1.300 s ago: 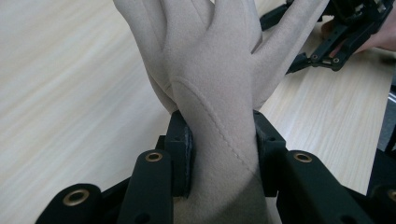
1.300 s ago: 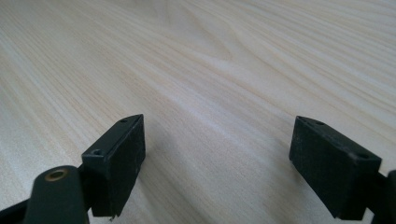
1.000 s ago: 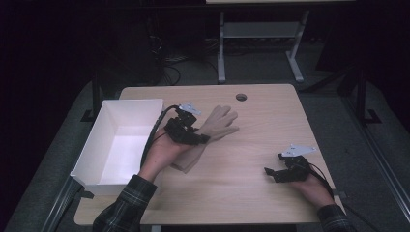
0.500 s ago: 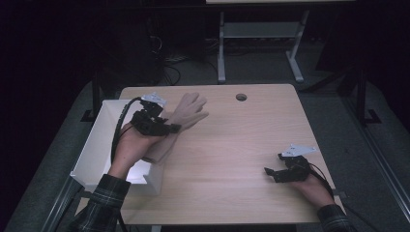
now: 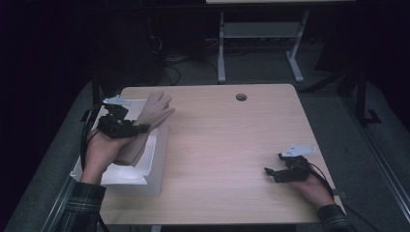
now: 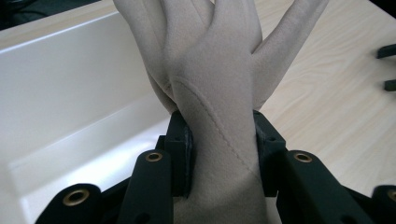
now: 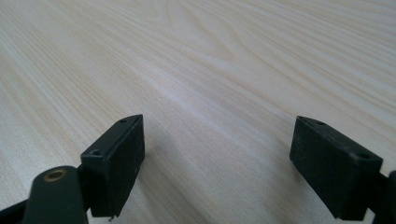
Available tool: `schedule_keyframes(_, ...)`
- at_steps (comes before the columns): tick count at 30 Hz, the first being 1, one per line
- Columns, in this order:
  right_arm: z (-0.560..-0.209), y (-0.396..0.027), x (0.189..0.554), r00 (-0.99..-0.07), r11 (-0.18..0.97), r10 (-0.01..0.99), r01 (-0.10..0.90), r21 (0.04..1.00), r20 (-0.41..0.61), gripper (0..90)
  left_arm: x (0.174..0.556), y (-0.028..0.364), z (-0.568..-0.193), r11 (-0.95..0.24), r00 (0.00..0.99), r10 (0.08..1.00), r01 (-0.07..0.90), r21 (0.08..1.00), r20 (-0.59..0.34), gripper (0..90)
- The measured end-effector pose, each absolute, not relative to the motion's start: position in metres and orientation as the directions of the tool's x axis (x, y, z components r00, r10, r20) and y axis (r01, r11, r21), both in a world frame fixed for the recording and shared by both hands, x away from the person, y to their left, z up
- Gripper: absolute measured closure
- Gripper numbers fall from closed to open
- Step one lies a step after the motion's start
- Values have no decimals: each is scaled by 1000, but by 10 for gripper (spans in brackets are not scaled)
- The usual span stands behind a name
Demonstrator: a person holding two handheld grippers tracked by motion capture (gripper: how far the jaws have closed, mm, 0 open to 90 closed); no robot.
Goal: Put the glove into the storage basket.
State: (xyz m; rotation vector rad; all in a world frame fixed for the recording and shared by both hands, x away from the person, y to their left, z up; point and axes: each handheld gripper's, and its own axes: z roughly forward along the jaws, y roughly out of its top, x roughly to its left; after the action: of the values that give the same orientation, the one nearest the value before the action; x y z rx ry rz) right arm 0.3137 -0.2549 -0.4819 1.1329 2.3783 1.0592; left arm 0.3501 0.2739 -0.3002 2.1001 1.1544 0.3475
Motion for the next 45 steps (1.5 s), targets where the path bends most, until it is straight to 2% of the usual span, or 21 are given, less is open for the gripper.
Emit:
schedule_keyframes(15,-482,-255,314,-643,417,764,542,729,41,176,354,311,-352,-293,438,897,703,648,-69,653)
schedule_keyframes(31,-482,-255,314,-643,417,764,542,729,41,176,366,313,-408,-291,415,906,751,593,-81,646)
schedule_keyframes(37,-482,-255,314,-643,417,764,542,729,41,176,367,311,-415,-296,409,910,758,582,-70,636)
schedule_keyframes(41,-482,-255,314,-643,417,764,542,729,41,176,367,313,-416,-291,402,913,764,576,-73,580)
schedule_keyframes(44,-482,-255,314,-643,417,764,542,729,41,176,370,313,-421,-282,397,913,781,557,-93,455)
schedule_keyframes(45,-482,-255,314,-643,417,764,542,729,41,176,370,313,-422,-289,398,913,782,552,-85,455)
